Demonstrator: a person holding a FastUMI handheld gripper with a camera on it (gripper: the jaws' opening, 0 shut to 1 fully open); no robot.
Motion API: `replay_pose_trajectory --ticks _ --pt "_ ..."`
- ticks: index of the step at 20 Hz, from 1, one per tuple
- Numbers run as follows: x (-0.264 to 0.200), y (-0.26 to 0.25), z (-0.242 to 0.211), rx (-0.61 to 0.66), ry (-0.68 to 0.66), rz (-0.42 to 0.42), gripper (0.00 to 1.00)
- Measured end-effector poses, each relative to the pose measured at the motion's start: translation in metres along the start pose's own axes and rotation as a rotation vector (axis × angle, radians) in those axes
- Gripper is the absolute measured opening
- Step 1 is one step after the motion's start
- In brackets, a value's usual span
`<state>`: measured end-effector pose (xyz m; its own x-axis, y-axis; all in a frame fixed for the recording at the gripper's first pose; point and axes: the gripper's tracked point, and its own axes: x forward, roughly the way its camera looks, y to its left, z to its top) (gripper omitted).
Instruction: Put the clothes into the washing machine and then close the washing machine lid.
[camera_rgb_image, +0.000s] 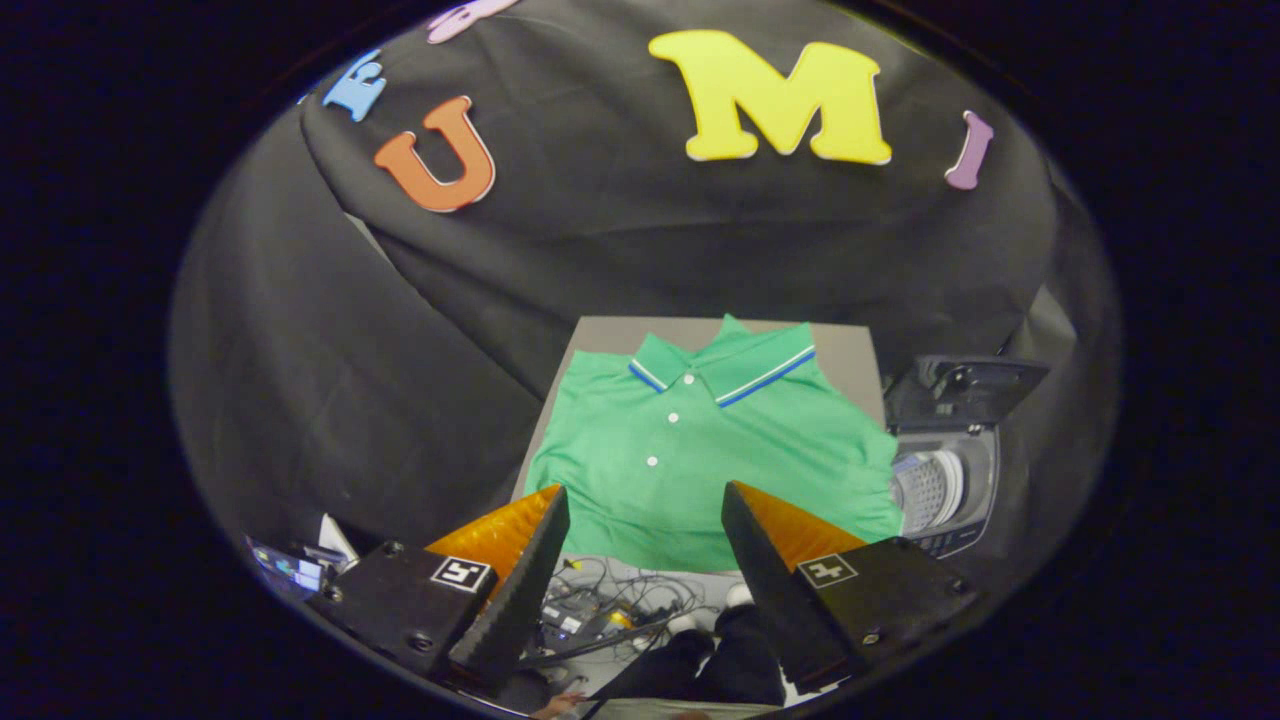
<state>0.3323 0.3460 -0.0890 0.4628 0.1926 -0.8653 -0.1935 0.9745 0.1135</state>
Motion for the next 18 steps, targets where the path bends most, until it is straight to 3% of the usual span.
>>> replay_pose_trajectory --ticks 4,10,14,18 --pt "0.046 0.001 0.011 0.006 0.106 -0.026 0.95" --pt "0.106 -0.017 0.008 0.008 0.238 -0.177 0.94" --pt "0.123 -0.022 -0.009 0.001 0.327 -0.233 0.94" --pt "0.124 -0.020 0.001 -0.049 0.330 -0.261 0.94"
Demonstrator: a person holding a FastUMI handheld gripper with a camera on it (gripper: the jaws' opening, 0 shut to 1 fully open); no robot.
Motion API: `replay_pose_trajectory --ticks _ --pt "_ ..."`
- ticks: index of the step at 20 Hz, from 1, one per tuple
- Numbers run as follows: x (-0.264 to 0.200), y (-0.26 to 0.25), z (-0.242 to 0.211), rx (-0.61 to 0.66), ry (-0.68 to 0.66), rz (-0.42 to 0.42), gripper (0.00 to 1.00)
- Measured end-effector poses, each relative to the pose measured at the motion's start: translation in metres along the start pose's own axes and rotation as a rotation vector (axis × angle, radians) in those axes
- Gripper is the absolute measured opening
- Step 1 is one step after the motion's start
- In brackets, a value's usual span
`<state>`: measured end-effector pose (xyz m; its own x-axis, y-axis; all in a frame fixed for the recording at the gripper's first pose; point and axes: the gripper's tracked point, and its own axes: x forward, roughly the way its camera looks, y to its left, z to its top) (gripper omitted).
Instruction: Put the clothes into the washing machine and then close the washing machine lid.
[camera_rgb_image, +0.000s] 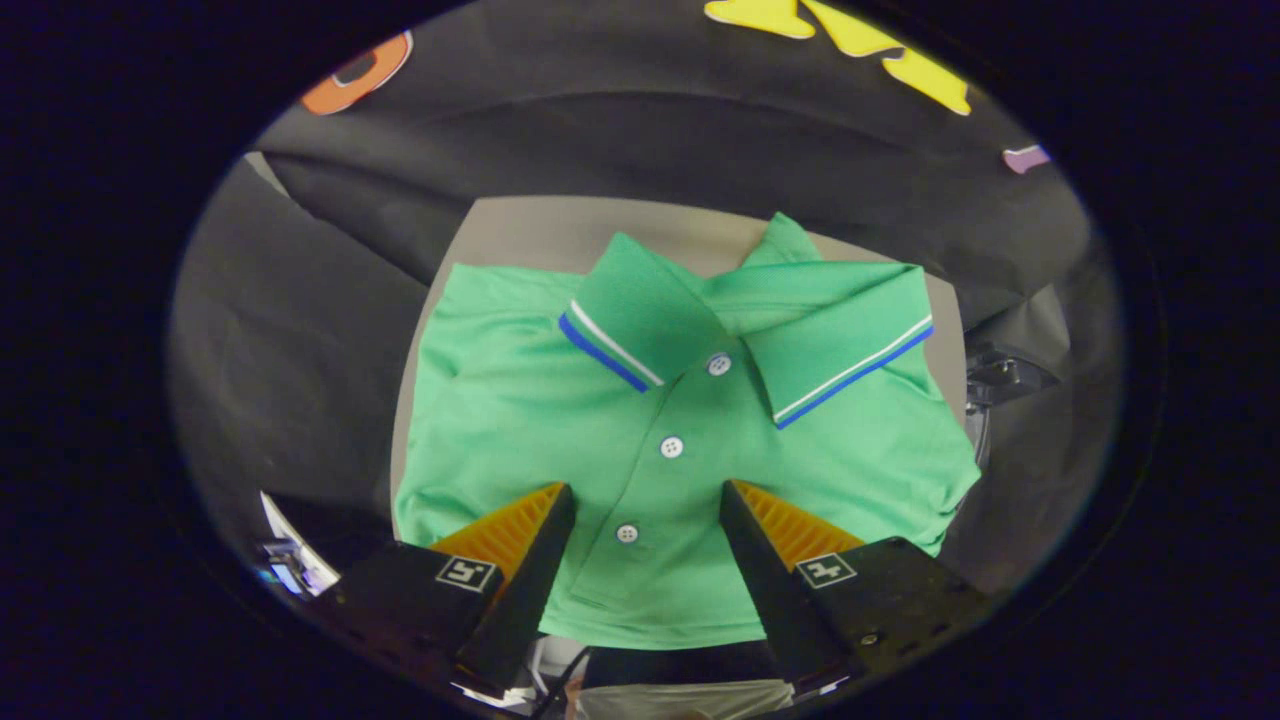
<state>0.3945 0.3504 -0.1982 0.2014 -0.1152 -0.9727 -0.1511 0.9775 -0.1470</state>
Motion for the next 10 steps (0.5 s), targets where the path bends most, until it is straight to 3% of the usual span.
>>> replay_pose_trajectory --ticks 8,10 --pt "-0.0036 -0.0047 0.0026 0.007 0.021 0.005 0.88" --pt "-0.0001 -0.0092 0.0047 0.023 0.018 0.012 0.74"
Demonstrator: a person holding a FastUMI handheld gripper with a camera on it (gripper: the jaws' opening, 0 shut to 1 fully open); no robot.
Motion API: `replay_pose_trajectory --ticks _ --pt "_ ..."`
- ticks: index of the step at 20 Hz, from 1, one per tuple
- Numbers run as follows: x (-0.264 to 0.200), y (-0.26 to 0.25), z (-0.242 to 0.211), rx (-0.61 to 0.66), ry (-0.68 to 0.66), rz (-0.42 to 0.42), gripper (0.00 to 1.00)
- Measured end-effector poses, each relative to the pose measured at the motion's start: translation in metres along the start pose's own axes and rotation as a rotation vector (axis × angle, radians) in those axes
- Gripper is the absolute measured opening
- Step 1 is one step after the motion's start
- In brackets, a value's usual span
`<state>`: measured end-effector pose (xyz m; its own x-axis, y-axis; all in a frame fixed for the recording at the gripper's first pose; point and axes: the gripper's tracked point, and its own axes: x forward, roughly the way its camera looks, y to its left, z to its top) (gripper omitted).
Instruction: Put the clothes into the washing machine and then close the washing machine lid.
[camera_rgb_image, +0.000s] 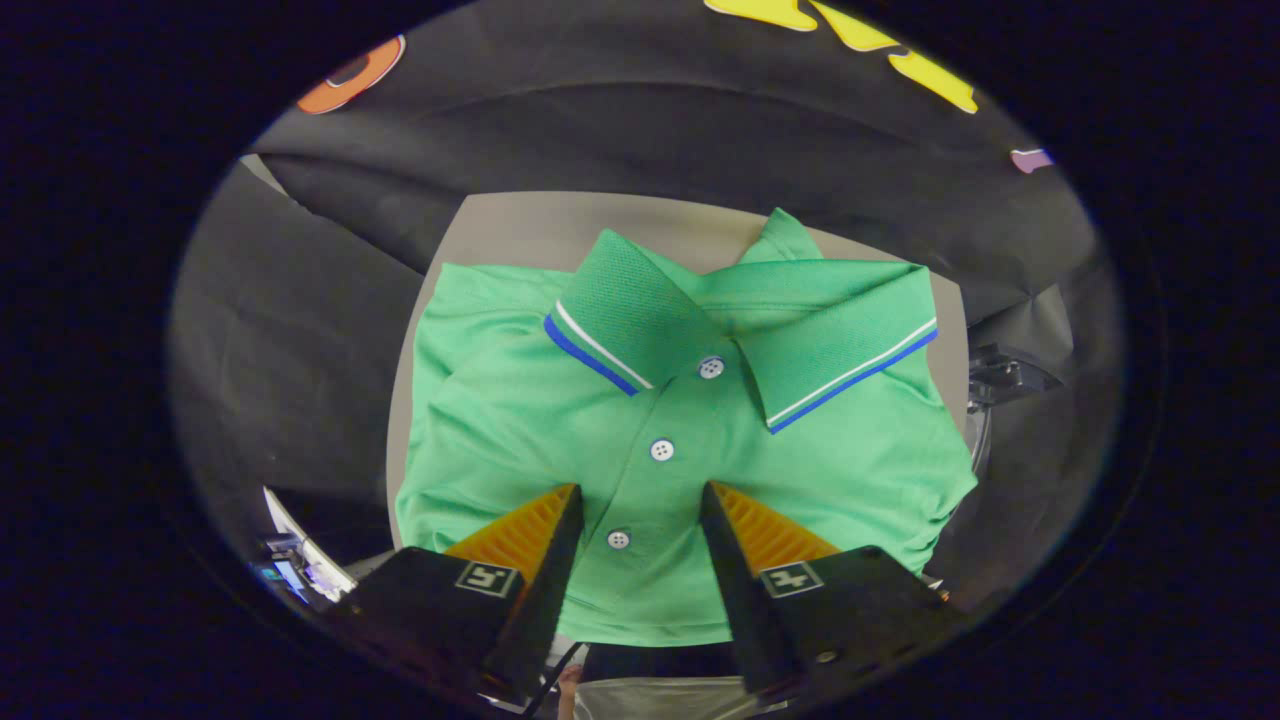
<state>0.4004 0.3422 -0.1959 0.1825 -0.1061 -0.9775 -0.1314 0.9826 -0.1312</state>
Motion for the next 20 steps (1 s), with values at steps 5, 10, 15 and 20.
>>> replay_pose_trajectory --ticks 5,10,15,20 --pt "-0.004 -0.012 0.002 0.030 -0.029 0.084 0.26" --pt "-0.004 -0.014 0.001 0.058 -0.048 0.168 0.08" --pt "-0.009 -0.023 -0.010 0.043 -0.030 0.130 0.07" --pt "-0.036 -0.029 -0.009 0.028 -0.067 0.150 0.07"
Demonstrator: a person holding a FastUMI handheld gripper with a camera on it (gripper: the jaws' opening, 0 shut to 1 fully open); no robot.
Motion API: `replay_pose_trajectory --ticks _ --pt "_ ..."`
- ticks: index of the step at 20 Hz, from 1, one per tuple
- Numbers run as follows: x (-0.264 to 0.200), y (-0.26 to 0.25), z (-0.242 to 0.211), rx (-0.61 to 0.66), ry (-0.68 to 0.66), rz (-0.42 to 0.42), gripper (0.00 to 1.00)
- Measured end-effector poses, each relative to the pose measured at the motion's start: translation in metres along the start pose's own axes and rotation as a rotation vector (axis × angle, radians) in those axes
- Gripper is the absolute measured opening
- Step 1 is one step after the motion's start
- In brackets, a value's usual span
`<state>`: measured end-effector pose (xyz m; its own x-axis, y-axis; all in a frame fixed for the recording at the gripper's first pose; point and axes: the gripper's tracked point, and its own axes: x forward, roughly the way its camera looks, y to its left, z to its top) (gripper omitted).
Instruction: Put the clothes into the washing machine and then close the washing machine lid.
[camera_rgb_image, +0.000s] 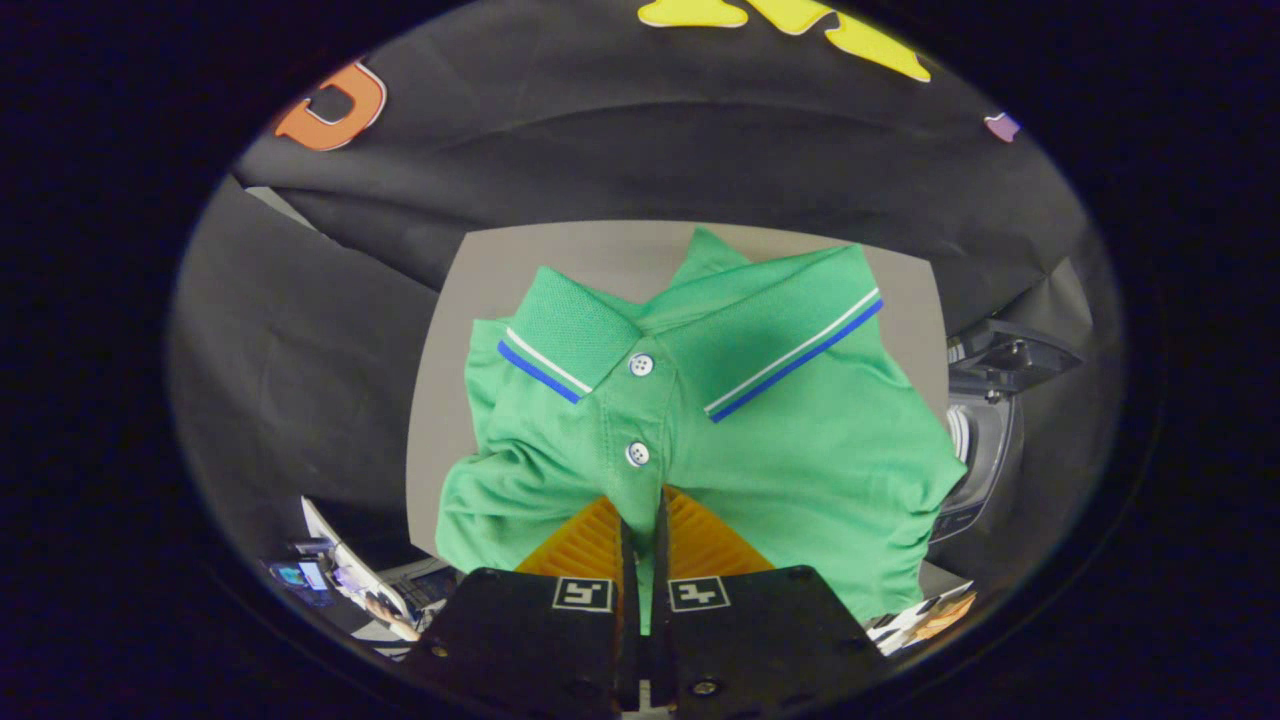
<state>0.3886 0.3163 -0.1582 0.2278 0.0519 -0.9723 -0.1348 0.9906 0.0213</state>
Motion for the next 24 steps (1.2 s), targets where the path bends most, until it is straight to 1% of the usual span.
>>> replay_pose_trajectory --ticks 4,14,16,19,24 --pt "-0.021 -0.010 0.003 0.015 -0.028 0.005 0.07" --pt "-0.091 -0.044 0.005 0.028 -0.160 -0.024 0.07" --pt "-0.103 -0.057 0.001 0.039 -0.183 -0.032 0.07" --pt "-0.116 -0.086 -0.007 0.062 -0.216 -0.073 0.07" --pt "-0.139 -0.140 -0.027 0.159 -0.256 -0.140 0.07"
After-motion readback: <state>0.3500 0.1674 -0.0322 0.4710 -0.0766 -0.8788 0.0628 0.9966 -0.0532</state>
